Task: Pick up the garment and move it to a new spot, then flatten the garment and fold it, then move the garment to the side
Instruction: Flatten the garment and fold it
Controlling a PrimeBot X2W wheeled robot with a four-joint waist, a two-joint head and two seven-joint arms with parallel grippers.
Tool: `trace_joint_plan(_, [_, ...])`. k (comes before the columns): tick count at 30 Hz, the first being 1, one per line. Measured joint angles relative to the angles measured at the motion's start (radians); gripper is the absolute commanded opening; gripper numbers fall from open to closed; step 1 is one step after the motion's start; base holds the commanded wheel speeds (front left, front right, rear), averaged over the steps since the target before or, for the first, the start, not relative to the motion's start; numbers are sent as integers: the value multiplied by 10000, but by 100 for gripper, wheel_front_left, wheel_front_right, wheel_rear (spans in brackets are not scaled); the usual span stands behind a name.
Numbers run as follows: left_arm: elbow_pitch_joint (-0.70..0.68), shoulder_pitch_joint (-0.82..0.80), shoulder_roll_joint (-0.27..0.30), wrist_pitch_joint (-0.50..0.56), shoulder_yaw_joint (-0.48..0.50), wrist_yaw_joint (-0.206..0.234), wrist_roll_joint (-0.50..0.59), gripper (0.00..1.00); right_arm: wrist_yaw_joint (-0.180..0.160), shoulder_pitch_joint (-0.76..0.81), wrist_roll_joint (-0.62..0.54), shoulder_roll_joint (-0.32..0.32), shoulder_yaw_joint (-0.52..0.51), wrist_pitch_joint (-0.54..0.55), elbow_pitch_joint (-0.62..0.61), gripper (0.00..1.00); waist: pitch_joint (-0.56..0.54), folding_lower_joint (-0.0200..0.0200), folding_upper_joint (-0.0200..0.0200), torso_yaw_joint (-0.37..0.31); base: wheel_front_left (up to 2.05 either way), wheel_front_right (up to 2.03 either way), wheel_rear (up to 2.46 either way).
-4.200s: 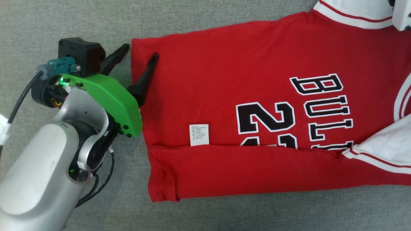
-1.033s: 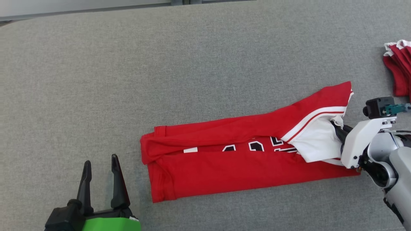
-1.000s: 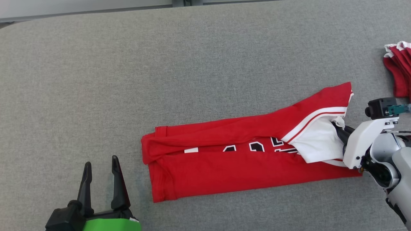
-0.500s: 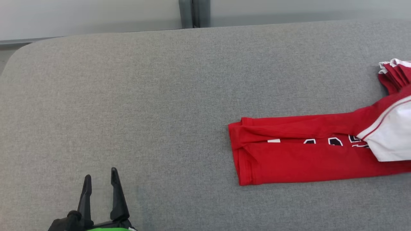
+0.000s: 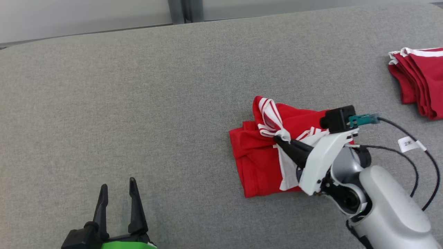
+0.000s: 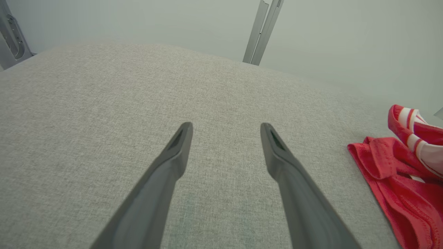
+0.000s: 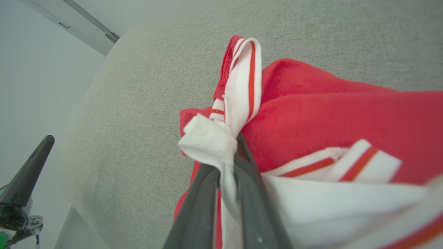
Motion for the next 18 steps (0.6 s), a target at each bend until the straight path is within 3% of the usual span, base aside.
trace_joint_plan(4, [119, -12, -2, 0, -36, -2, 71, 100, -2, 259, -581, 972, 56, -520, 456, 0, 65, 0, 0, 65, 0, 0, 0])
trace_joint_plan(11, [205, -9, -2, 0, 27, 0, 98, 100, -2, 400, -775, 1555, -142, -1083, 842, 0, 59, 0, 0, 107, 0, 0, 0])
trace_joint_plan(13, [228, -11, -2, 0, 6, 21, 105, 100, -2, 397, -779, 1634, -138, -1177, 959, 10, 44, 0, 0, 90, 0, 0, 0])
trace_joint_plan(14, [230, -12, -2, 0, -12, 29, 105, 100, -2, 394, -815, 1662, -123, -1285, 995, 60, 41, 0, 0, 75, 0, 0, 0])
trace_joint_plan(15, [232, -12, -2, 0, -33, 29, 105, 100, -2, 384, -834, 1672, -92, -1390, 991, 100, 37, 0, 0, 59, 0, 0, 0])
trace_joint_plan(18, [247, -13, -2, 0, -67, 27, 144, 100, -2, 373, -686, 1732, 56, -1896, 834, 100, 23, 0, 0, -7, 0, 0, 0])
